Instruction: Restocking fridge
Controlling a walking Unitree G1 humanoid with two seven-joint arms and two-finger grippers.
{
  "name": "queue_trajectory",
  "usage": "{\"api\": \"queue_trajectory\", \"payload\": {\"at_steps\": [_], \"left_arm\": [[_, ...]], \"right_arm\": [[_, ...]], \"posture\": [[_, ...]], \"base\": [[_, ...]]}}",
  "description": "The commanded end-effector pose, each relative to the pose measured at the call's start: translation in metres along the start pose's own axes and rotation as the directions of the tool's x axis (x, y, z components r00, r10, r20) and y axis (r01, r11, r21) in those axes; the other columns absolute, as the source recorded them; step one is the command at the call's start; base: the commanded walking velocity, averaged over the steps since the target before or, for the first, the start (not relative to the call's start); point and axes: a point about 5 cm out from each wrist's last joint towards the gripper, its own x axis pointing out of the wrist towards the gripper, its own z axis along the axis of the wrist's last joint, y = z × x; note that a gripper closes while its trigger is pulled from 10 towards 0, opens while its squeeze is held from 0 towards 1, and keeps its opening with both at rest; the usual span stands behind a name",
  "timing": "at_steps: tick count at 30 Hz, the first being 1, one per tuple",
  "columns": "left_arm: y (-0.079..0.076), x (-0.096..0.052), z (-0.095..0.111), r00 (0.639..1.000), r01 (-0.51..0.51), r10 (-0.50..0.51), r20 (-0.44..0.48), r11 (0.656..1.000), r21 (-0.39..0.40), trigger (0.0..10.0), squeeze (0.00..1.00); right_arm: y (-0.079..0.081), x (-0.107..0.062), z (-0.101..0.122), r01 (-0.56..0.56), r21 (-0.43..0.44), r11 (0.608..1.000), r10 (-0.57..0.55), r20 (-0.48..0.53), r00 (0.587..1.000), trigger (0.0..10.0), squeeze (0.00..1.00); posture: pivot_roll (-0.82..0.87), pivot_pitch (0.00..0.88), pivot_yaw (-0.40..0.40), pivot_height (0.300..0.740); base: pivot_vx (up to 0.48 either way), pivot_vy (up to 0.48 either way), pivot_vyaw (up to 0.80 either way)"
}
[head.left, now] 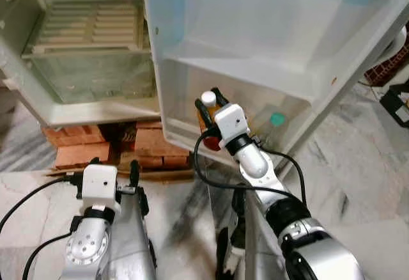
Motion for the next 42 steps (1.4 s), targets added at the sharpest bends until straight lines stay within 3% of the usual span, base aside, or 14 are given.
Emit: {"api": "queue_trajectory", "payload": {"at_steps": [1, 7, 11, 12, 15, 25, 28, 32, 34, 35, 36, 37, 38, 42], "left_arm": [[0.002, 0.0, 0.002, 1.0, -0.004, 0.004, -0.001, 1.0, 0.015, 10.0, 0.0], [0.003, 0.003, 0.003, 1.0, -0.004, 0.004, 0.0, 1.0, 0.017, 10.0, 0.0], [0.001, 0.006, 0.003, 1.0, 0.005, -0.005, -0.001, 1.0, 0.019, 10.0, 0.0], [0.001, 0.007, 0.003, 1.0, 0.007, -0.007, 0.0, 1.0, 0.02, 10.0, 0.0], [0.001, 0.006, 0.004, 1.0, 0.011, -0.011, 0.0, 1.0, 0.021, 10.0, 0.0], [0.001, -0.003, 0.004, 1.0, 0.001, -0.001, -0.008, 1.0, 0.017, 10.0, 0.0], [0.0, -0.005, 0.004, 1.0, 0.0, 0.001, -0.013, 1.0, 0.015, 10.0, 0.0], [0.001, -0.009, 0.001, 1.0, 0.002, -0.001, -0.027, 1.0, 0.017, 10.0, 0.0], [0.003, -0.009, 0.001, 1.0, -0.001, 0.002, -0.029, 1.0, 0.02, 10.0, 0.0], [0.003, -0.008, 0.001, 1.0, -0.006, 0.006, -0.03, 1.0, 0.021, 10.0, 0.0], [0.004, -0.008, 0.001, 1.0, -0.009, 0.009, -0.03, 1.0, 0.022, 10.0, 0.0], [0.004, -0.008, 0.001, 0.999, -0.01, 0.011, -0.031, 1.0, 0.022, 10.0, 0.0], [0.004, -0.007, 0.001, 0.999, -0.012, 0.013, -0.03, 1.0, 0.022, 10.0, 0.0], [0.001, -0.007, -0.001, 0.999, -0.007, 0.008, -0.034, 1.0, 0.02, 10.0, 0.0]], "right_arm": [[-0.001, 0.006, 0.015, 0.02, -0.001, 1.0, -0.02, 0.089, 0.996, 10.0, 0.0], [0.007, 0.007, 0.025, -0.01, -0.01, 1.0, 0.011, 0.144, 0.99, 10.0, 0.0], [0.014, -0.006, -0.003, -0.059, -0.057, 0.997, 0.06, 0.015, 0.998, 10.0, 0.0], [0.017, -0.012, -0.017, -0.067, -0.032, 0.997, 0.065, -0.07, 0.995, 10.0, 0.0], [0.024, -0.02, -0.034, -0.104, -0.044, 0.994, 0.094, -0.182, 0.979, 10.0, 0.0], [0.029, -0.013, -0.039, -0.105, -0.068, 0.992, 0.084, -0.255, 0.963, 10.0, 0.0], [0.031, -0.017, -0.049, -0.116, -0.102, 0.988, 0.075, -0.337, 0.939, 10.0, 0.0], [0.024, -0.028, -0.066, -0.07, -0.09, 0.993, 0.019, -0.479, 0.877, 10.0, 0.0], [0.019, -0.03, -0.069, -0.048, -0.076, 0.996, 0.003, -0.504, 0.863, 10.0, 0.0], [0.018, -0.031, -0.07, -0.031, -0.061, 0.998, -0.005, -0.513, 0.858, 10.0, 0.38], [0.016, -0.032, -0.07, -0.018, -0.05, 0.999, -0.011, -0.519, 0.855, 10.0, 0.38], [0.015, -0.032, -0.071, -0.01, -0.049, 0.999, -0.017, -0.523, 0.852, 10.0, 0.78], [0.014, -0.033, -0.072, -0.015, -0.061, 0.998, -0.02, -0.528, 0.849, 10.0, 1.0], [0.01, -0.032, -0.072, 0.006, -0.066, 0.998, -0.04, -0.526, 0.85, 10.0, 1.0]], "posture": [[0.19, 0.189, -0.074, 0.498], [0.18, 0.19, -0.065, 0.498], [0.19, 0.192, -0.059, 0.498], [0.18, 0.195, -0.055, 0.498], [0.19, 0.201, -0.056, 0.498], [0.21, 0.23, -0.071, 0.498], [0.21, 0.238, -0.073, 0.498], [0.21, 0.236, -0.077, 0.498], [0.21, 0.234, -0.076, 0.498], [0.21, 0.231, -0.076, 0.498], [0.21, 0.231, -0.076, 0.498], [0.21, 0.229, -0.075, 0.498], [0.21, 0.229, -0.075, 0.498], [0.2, 0.22, -0.073, 0.498]], "base": [[0.0, 0.0, 0.0], [0.0, 0.0, 0.0], [0.0, 0.0, 0.0], [0.0, 0.0, 0.0], [0.0, 0.0, 0.0], [0.0, 0.0, 0.0], [0.0, 0.0, 0.0], [0.0, 0.0, 0.0], [0.0, 0.0, 0.0], [0.0, 0.0, 0.0], [0.0, 0.0, 0.0], [0.0, 0.0, 0.0], [0.0, 0.0, 0.0], [0.0, 0.0, 0.0]]}}
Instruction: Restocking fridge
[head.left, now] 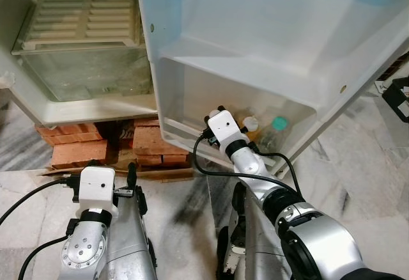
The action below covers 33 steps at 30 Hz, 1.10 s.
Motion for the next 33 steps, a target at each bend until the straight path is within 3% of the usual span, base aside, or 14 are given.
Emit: {"api": "queue_trajectory", "payload": {"at_steps": [1, 10, 19, 27, 29, 30, 33], "left_arm": [[-0.002, -0.001, -0.003, 1.0, 0.003, -0.003, -0.016, 1.0, 0.006, 10.0, 0.0], [-0.002, 0.015, -0.008, 1.0, 0.002, -0.001, -0.029, 1.0, 0.017, 10.0, 0.0], [0.003, 0.029, -0.01, 1.0, -0.01, 0.01, -0.015, 1.0, 0.025, 10.0, 0.0], [0.002, 0.032, -0.013, 1.0, -0.01, 0.01, -0.003, 1.0, 0.02, 10.0, 0.0], [-0.002, 0.031, -0.014, 1.0, -0.006, 0.006, 0.005, 1.0, 0.01, 10.0, 0.0], [-0.003, 0.03, -0.014, 1.0, 0.001, -0.001, 0.008, 1.0, 0.007, 10.0, 0.0], [-0.004, 0.03, -0.017, 1.0, 0.014, -0.014, 0.008, 1.0, 0.01, 10.0, 0.0]], "right_arm": [[-0.003, -0.007, -0.016, 0.013, 0.026, 1.0, -0.011, -0.072, 0.997, 10.0, 1.0], [-0.023, 0.001, 0.004, 0.047, 0.068, 0.997, -0.05, 0.044, 0.998, 10.0, 1.0], [-0.04, -0.003, 0.021, 0.076, 0.118, 0.99, -0.098, 0.202, 0.975, 10.0, 1.0], [-0.038, -0.039, 0.003, 0.084, 0.262, 0.961, -0.144, 0.216, 0.966, 10.0, 1.0], [-0.032, -0.06, -0.007, 0.1, 0.343, 0.934, -0.175, 0.193, 0.966, 10.0, 1.0], [-0.03, -0.068, -0.012, 0.115, 0.374, 0.92, -0.185, 0.155, 0.971, 10.0, 0.0], [-0.029, -0.082, -0.014, 0.113, 0.391, 0.913, -0.18, 0.14, 0.974, 10.0, 0.0]], "posture": [[0.19, 0.209, -0.073, 0.498], [0.16, 0.145, -0.08, 0.498], [0.13, 0.076, -0.066, 0.498], [0.12, 0.001, -0.059, 0.498], [0.11, 0.0, -0.052, 0.498], [0.1, 0.0, -0.047, 0.498], [0.08, 0.0, -0.033, 0.498]], "base": [[0.0, 0.0, 0.0], [0.0, 0.0, 0.0], [0.0, 0.0, 0.0], [0.0, 0.0, 0.0], [0.0, 0.0, 0.0], [0.0, 0.0, 0.0], [0.0, 0.0, 0.0]]}}
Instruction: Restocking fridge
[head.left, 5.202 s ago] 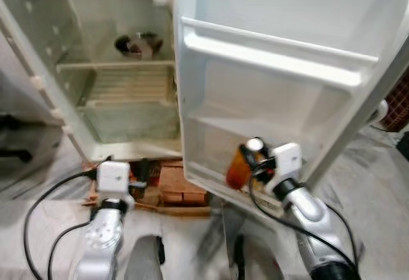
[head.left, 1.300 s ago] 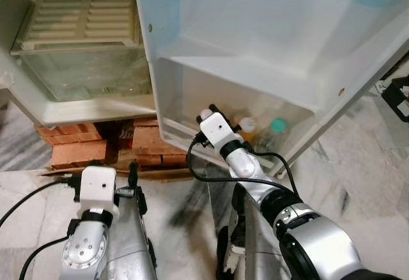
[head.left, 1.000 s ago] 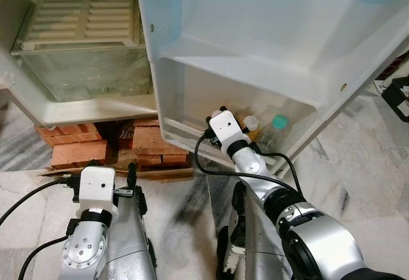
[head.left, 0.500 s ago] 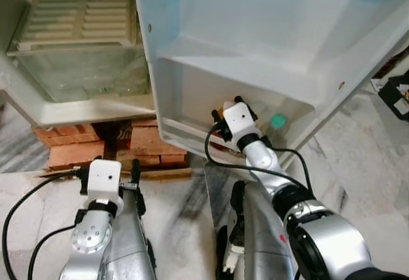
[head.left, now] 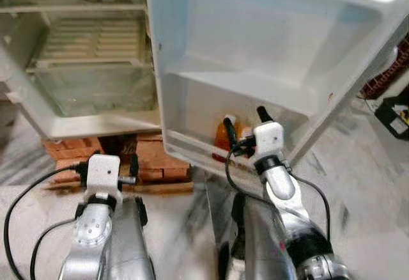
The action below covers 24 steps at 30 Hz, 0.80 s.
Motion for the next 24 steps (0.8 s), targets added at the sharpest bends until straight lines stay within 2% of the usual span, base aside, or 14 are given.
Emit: {"api": "queue_trajectory", "payload": {"at_steps": [1, 4, 8, 9, 13, 16, 24], "left_arm": [[0.0, 0.0, -0.003, 1.0, 0.015, -0.015, 0.0, 1.0, 0.009, 10.0, 0.0], [0.0, 0.007, 0.009, 0.994, 0.07, -0.077, 0.073, 0.993, 0.094, 10.0, 0.0], [0.0, 0.012, 0.017, 0.987, 0.1, -0.116, 0.111, 0.985, 0.14, 10.0, 0.0], [0.002, 0.018, 0.023, 0.981, 0.104, -0.13, 0.141, 0.979, 0.173, 10.0, 0.0], [0.004, 0.024, 0.026, 0.981, 0.099, -0.12, 0.155, 0.986, 0.137, 10.0, 0.0], [0.001, 0.027, 0.027, 0.983, 0.099, -0.108, 0.15, 0.993, 0.071, 10.0, 0.0], [0.003, 0.032, 0.031, 0.981, 0.079, -0.089, 0.171, 0.995, 0.065, 10.0, 0.0]], "right_arm": [[-0.004, -0.002, 0.011, -0.003, 0.009, 1.0, 0.003, 0.022, 1.0, 10.0, 0.0], [-0.012, -0.018, 0.02, 0.019, 0.031, 0.999, -0.021, 0.05, 0.999, 10.0, 0.0], [-0.017, -0.022, 0.02, 0.058, 0.047, 0.997, -0.059, 0.022, 0.998, 10.0, 0.0], [-0.022, -0.022, 0.021, 0.086, 0.051, 0.995, -0.086, -0.005, 0.996, 10.0, 0.0], [-0.024, -0.016, 0.03, 0.079, 0.044, 0.996, -0.079, 0.001, 0.997, 10.0, 0.0], [-0.028, -0.009, 0.035, 0.08, 0.033, 0.996, -0.081, 0.013, 0.997, 10.0, 0.0], [-0.029, 0.0, 0.042, 0.069, 0.028, 0.997, -0.07, 0.02, 0.997, 10.0, 0.0]], "posture": [[0.07, 0.0, -0.03, 0.498], [0.07, 0.0, -0.019, 0.503], [0.06, 0.0, -0.013, 0.523], [0.05, 0.0, -0.008, 0.533], [0.05, 0.0, -0.008, 0.553], [0.05, 0.0, -0.018, 0.578], [0.06, 0.0, -0.03, 0.638]], "base": [[0.0, 0.0, 0.0], [0.0, 0.0, 0.0], [0.0, 0.0, 0.0], [0.0, 0.0, 0.0], [0.0, 0.0, 0.0], [0.0, 0.0, 0.0], [0.0, 0.0, 0.0]]}}
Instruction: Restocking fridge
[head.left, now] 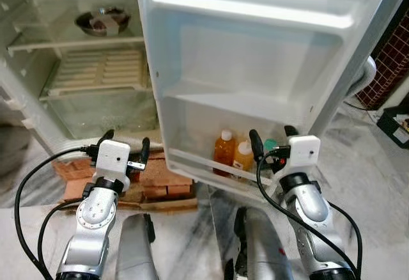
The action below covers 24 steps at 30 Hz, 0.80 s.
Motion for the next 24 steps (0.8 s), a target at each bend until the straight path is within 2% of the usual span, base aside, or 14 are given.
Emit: {"api": "queue_trajectory", "payload": {"at_steps": [1, 5, 7, 10, 16, 21, 24], "left_arm": [[0.003, 0.001, 0.0, 1.0, -0.006, 0.006, -0.001, 1.0, 0.002, 10.0, 0.0], [0.003, 0.0, -0.001, 1.0, -0.006, 0.006, -0.005, 1.0, -0.007, 10.0, 0.0], [0.001, -0.001, -0.005, 0.999, -0.002, 0.001, -0.033, 1.0, -0.022, 10.0, 0.0], [-0.009, -0.004, -0.01, 0.998, 0.025, -0.026, -0.048, 0.999, -0.022, 10.0, 0.0], [-0.015, -0.005, -0.01, 0.998, 0.041, -0.043, -0.047, 0.999, -0.031, 10.0, 0.0], [-0.018, -0.006, -0.013, 0.996, 0.065, -0.067, -0.059, 0.997, -0.039, 10.0, 0.0], [-0.019, -0.007, -0.014, 0.995, 0.071, -0.073, -0.066, 0.997, -0.036, 10.0, 0.0]], "right_arm": [[0.002, 0.013, 0.03, -0.011, -0.022, 1.0, 0.014, 0.134, 0.991, 10.0, 0.0], [0.005, 0.013, 0.032, -0.029, -0.014, 0.999, 0.03, 0.137, 0.99, 10.0, 0.0], [0.01, 0.01, 0.024, -0.079, 0.005, 0.997, 0.079, 0.088, 0.993, 10.0, 0.0], [0.019, 0.0, 0.009, -0.18, 0.02, 0.983, 0.18, -0.007, 0.984, 10.0, 0.0], [0.013, -0.016, 0.011, -0.274, 0.044, 0.961, 0.275, -0.023, 0.961, 10.0, 0.0], [0.008, -0.043, 0.007, -0.407, 0.051, 0.912, 0.41, -0.058, 0.91, 10.0, 0.0], [0.009, -0.049, 0.005, -0.448, 0.069, 0.891, 0.453, -0.088, 0.887, 10.0, 0.0]], "posture": [[0.06, 0.0, -0.03, 0.643], [0.06, 0.0, -0.03, 0.668], [0.05, 0.0, -0.031, 0.683], [0.05, 0.0, -0.033, 0.683], [0.05, 0.0, -0.041, 0.683], [0.04, 0.0, -0.043, 0.708], [0.04, 0.0, -0.042, 0.718]], "base": [[0.0, 0.0, 0.0], [0.0, 0.0, 0.0], [0.0, 0.0, 0.0], [0.0, 0.0, 0.0], [0.0, 0.0, 0.0], [0.0, 0.0, 0.0], [0.0, 0.0, 0.0]]}}
